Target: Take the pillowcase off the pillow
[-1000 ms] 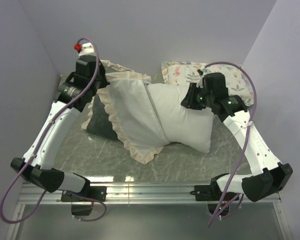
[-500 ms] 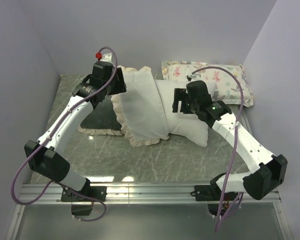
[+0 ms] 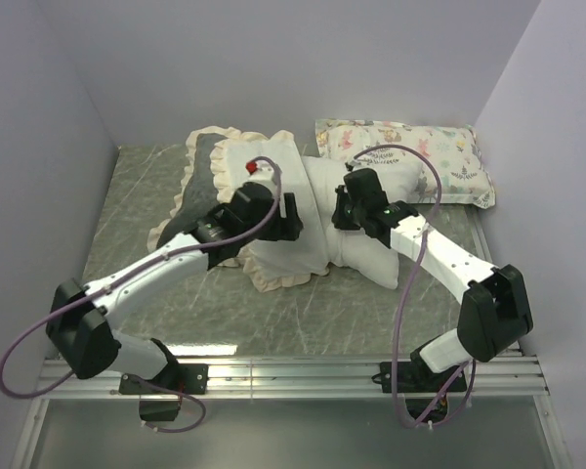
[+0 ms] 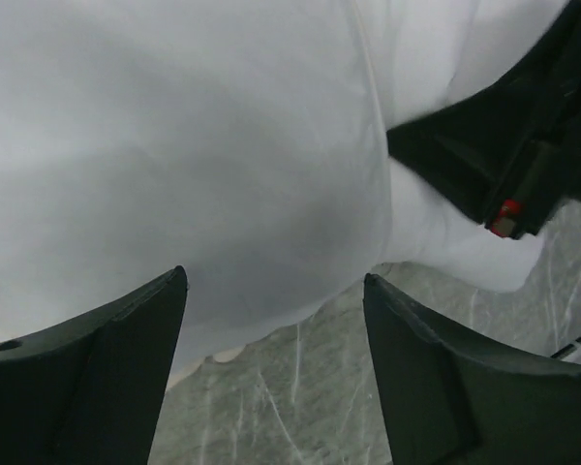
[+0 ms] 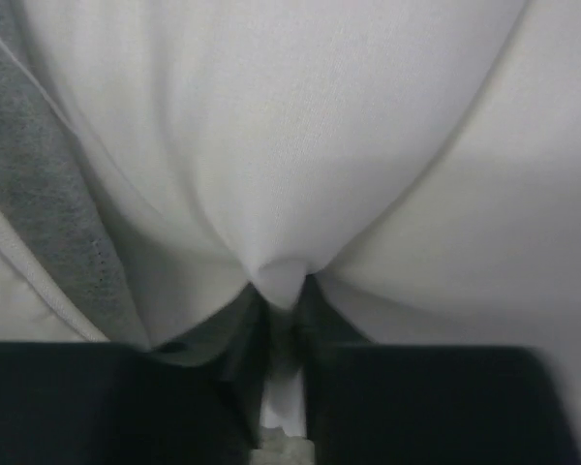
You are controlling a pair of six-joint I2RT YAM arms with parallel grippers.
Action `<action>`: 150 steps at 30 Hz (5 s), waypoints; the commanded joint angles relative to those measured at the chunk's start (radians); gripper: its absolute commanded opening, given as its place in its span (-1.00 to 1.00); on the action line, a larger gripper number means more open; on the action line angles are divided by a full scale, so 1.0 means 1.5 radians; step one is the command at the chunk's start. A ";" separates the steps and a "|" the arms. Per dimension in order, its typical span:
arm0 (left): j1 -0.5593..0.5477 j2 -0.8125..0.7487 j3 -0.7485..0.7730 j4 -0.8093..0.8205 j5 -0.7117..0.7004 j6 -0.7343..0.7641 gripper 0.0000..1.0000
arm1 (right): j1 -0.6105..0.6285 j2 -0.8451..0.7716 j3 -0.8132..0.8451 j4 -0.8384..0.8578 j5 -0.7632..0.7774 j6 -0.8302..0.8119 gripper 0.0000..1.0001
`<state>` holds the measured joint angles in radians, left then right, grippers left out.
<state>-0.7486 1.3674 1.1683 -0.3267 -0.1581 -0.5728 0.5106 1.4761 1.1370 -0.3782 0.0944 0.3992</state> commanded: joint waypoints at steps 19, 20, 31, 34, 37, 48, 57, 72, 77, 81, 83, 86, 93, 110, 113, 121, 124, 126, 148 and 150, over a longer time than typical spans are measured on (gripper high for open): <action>0.261 -0.094 -0.120 -0.081 -0.271 -0.118 -0.99 | -0.090 -0.189 0.156 -0.159 0.019 -0.027 -1.00; 0.281 -0.121 -0.127 -0.082 -0.274 -0.124 -0.99 | -0.112 -0.193 0.159 -0.162 0.017 -0.028 -1.00; 0.451 -0.205 -0.252 0.013 -0.070 -0.122 -0.99 | -0.136 -0.228 0.062 -0.121 -0.047 -0.028 -0.99; 0.418 -0.227 -0.279 0.034 -0.043 -0.121 -0.99 | -0.063 -0.253 0.044 -0.118 -0.001 -0.036 -0.30; 0.380 -0.248 -0.284 0.029 -0.047 -0.120 -0.99 | 0.028 -0.271 0.056 -0.126 0.062 -0.037 0.27; 0.244 -0.289 -0.157 -0.078 -0.118 -0.062 0.06 | 0.195 -0.089 0.062 -0.055 0.070 -0.052 0.71; 0.106 -0.202 -0.071 -0.084 -0.079 -0.008 0.56 | 0.204 0.046 0.009 0.051 0.023 -0.004 -0.04; 0.024 0.053 0.003 -0.130 -0.358 -0.054 -0.92 | 0.202 -0.041 -0.014 0.040 0.079 0.035 -1.00; 0.104 -0.003 -0.017 -0.130 -0.400 -0.068 -0.99 | 0.160 -0.150 -0.007 -0.026 0.107 0.019 -1.00; 0.208 -0.045 -0.059 -0.098 -0.344 -0.059 -0.99 | 0.094 -0.226 -0.006 -0.057 0.099 0.008 -1.00; 0.271 -0.062 -0.085 -0.079 -0.320 -0.059 -0.99 | 0.045 -0.264 -0.010 -0.066 0.078 0.003 -1.00; 0.335 -0.079 -0.121 -0.048 -0.260 -0.076 -0.99 | -0.005 -0.296 -0.003 -0.082 0.062 -0.003 -1.00; 0.410 -0.067 -0.205 0.031 -0.153 -0.126 -0.99 | -0.040 -0.313 0.027 -0.110 0.056 -0.015 -1.00; 0.394 -0.056 -0.242 0.107 0.021 -0.088 -0.98 | 0.308 -0.249 -0.018 -0.010 0.144 -0.133 0.64; 0.383 -0.060 -0.230 0.098 0.020 -0.081 -0.97 | 0.395 -0.188 -0.019 0.017 0.206 -0.162 0.68; 0.354 -0.070 -0.195 0.068 0.026 -0.068 -0.92 | 0.469 0.073 0.029 0.066 0.312 -0.193 0.80; 0.343 -0.083 -0.173 0.044 0.027 -0.056 -0.75 | 0.456 0.157 0.053 0.047 0.323 -0.176 0.72; 0.335 -0.091 -0.159 0.031 0.022 -0.045 -0.47 | 0.439 0.185 0.071 0.015 0.324 -0.145 0.50; -0.021 -0.163 -0.172 -0.046 -0.284 -0.204 0.63 | 0.298 -0.017 0.197 -0.058 0.075 -0.055 -1.00; -0.021 -0.150 -0.160 -0.076 -0.344 -0.223 0.48 | 0.298 -0.043 0.197 -0.074 0.090 -0.056 -1.00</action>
<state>-0.7788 1.1217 0.9089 -0.3912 -0.5041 -0.8421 0.9512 1.5322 1.3464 -0.5240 0.2295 0.2878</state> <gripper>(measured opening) 0.769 0.032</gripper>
